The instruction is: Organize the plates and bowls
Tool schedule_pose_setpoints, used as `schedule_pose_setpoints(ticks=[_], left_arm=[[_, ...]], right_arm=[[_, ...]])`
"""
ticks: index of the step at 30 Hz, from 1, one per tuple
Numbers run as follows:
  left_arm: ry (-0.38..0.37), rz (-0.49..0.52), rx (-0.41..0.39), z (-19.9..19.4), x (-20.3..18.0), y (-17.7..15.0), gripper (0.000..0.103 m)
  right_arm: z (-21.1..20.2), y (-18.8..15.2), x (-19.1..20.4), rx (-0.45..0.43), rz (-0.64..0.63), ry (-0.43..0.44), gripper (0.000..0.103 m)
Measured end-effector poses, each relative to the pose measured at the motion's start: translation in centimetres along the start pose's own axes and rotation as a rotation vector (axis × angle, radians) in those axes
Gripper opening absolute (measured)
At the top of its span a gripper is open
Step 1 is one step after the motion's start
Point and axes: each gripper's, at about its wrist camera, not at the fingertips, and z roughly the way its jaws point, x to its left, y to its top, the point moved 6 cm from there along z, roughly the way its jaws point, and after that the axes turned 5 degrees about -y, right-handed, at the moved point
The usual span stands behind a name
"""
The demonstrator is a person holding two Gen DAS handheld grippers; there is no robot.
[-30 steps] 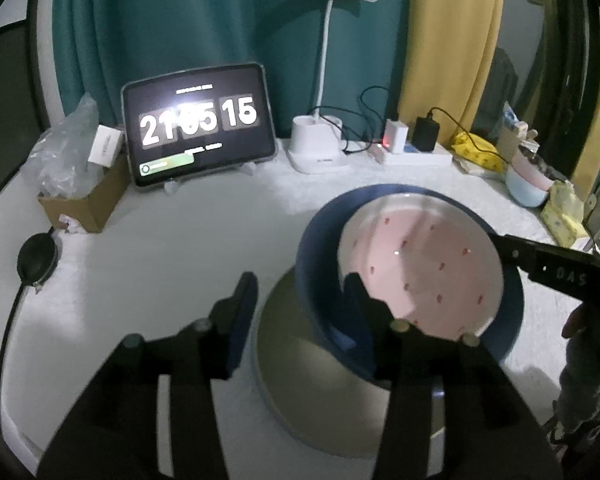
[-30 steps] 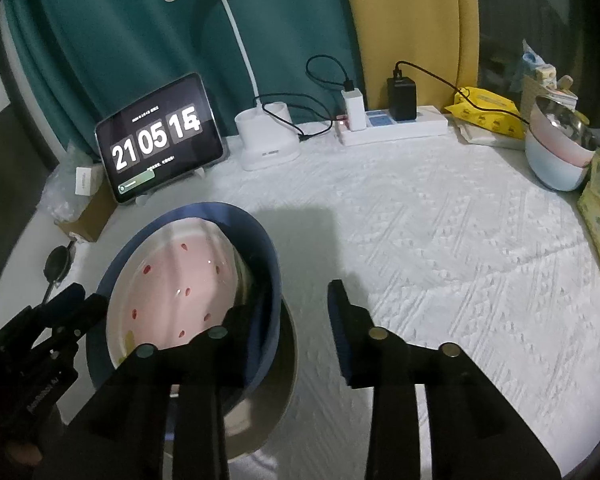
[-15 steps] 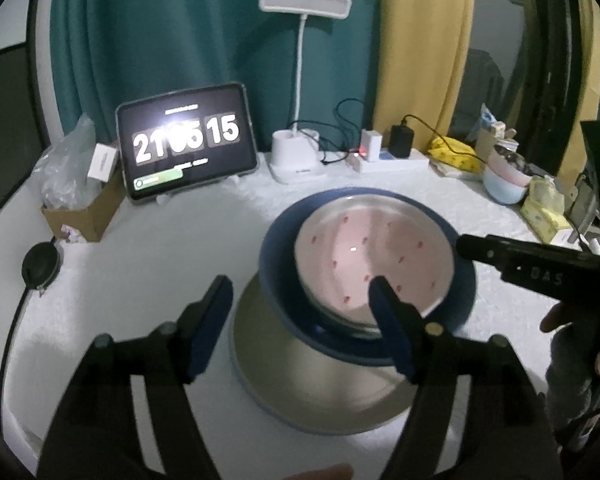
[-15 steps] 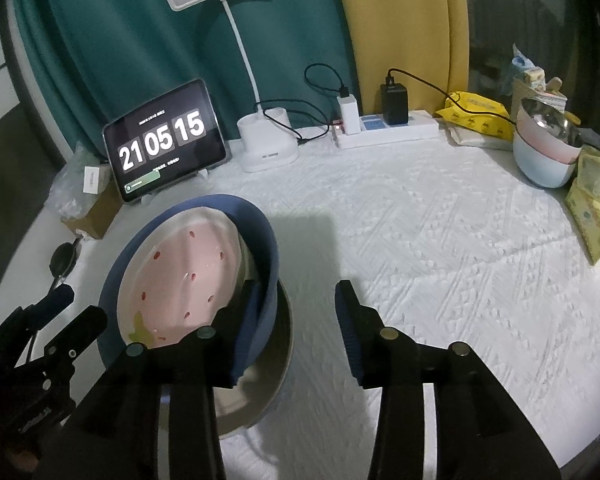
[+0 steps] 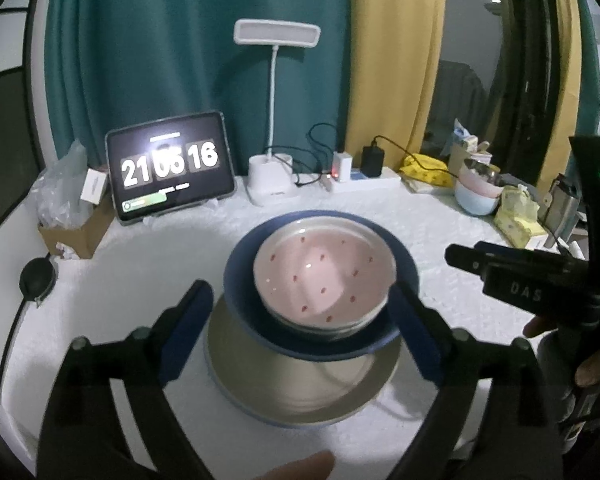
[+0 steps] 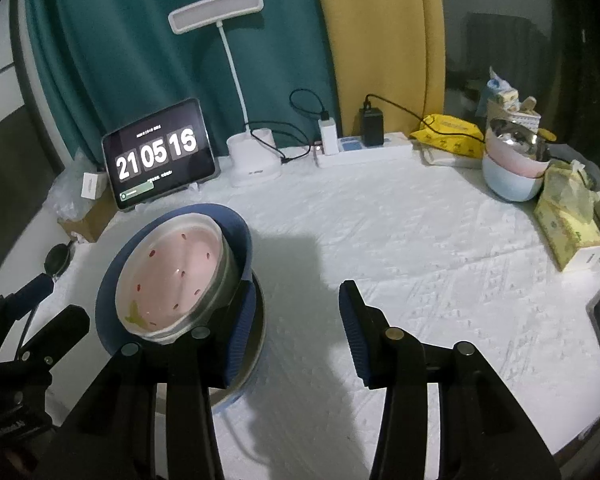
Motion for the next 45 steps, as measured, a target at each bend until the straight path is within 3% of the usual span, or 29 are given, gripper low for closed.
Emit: schedule_pose_setpoints(ticks=[24, 29, 45], left_arm=[[-0.022, 0.013, -0.126, -6.5, -2.5, 1.3, 0.093], [-0.02, 0.02, -0.151, -7.7, -2.8, 1.5, 0.093], [0.002, 0.027, -0.228, -11.9, -3.4, 2.0, 0.094]], right_arm=[[-8.3, -0.5, -1.6, -0.151, -0.03, -0.071, 0.048], [-9.8, -0.6, -1.5, -0.18, -0.041, -0.086, 0.056], [-14.5, -1.1, -1.2, -0.258, -0.086, -0.116, 0.057]])
